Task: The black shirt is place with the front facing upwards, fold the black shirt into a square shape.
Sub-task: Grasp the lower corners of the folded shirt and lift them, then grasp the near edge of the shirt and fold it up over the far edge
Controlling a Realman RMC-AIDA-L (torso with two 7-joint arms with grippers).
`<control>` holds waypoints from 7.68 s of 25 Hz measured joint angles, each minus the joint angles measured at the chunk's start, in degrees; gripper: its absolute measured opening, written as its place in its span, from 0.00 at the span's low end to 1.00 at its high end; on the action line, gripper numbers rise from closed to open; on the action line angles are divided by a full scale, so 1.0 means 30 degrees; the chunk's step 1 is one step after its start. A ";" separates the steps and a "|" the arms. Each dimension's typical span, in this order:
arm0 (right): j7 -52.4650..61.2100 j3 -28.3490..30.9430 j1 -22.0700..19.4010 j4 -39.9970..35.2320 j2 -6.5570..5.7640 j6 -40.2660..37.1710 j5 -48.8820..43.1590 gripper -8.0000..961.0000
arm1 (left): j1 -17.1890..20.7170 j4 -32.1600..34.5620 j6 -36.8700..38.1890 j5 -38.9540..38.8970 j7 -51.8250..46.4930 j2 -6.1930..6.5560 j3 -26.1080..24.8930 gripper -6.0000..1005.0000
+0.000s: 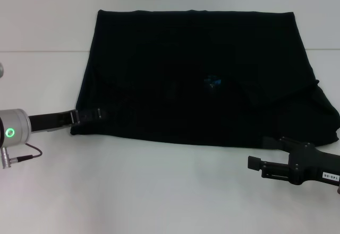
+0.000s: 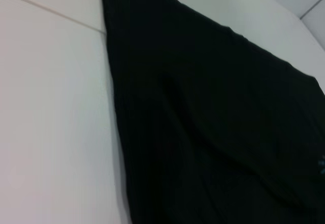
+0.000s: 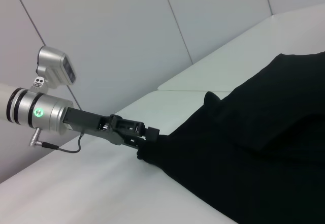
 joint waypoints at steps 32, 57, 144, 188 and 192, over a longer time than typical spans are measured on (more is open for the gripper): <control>0.0413 0.0196 0.0063 -0.0175 0.0095 0.0027 0.0098 0.98 | 0.0072 0.0210 -0.0472 0.0008 0.0779 -0.0135 0.1226 0.13; 2.3806 -0.0326 0.5527 -0.9395 -0.1579 0.1180 -1.6548 0.97 | 0.0143 0.0206 0.0961 -0.0098 0.0882 0.0127 0.1191 0.08; 1.7599 -0.0228 0.3350 -0.4147 -0.2521 -0.5136 -1.1603 0.10 | -0.0223 0.1205 1.4848 0.5498 -0.3365 0.2429 -0.3795 0.14; 0.5983 0.4034 0.5696 0.2314 0.0917 1.4966 0.4455 0.13 | -0.4155 -0.0214 -0.5468 -0.4129 0.8629 -0.3141 -1.0321 0.17; 0.5012 0.4026 0.6091 0.2545 0.0939 1.6088 0.4456 0.13 | -0.4589 -0.1124 -0.6737 -0.5419 1.1100 -0.3196 -1.0322 0.17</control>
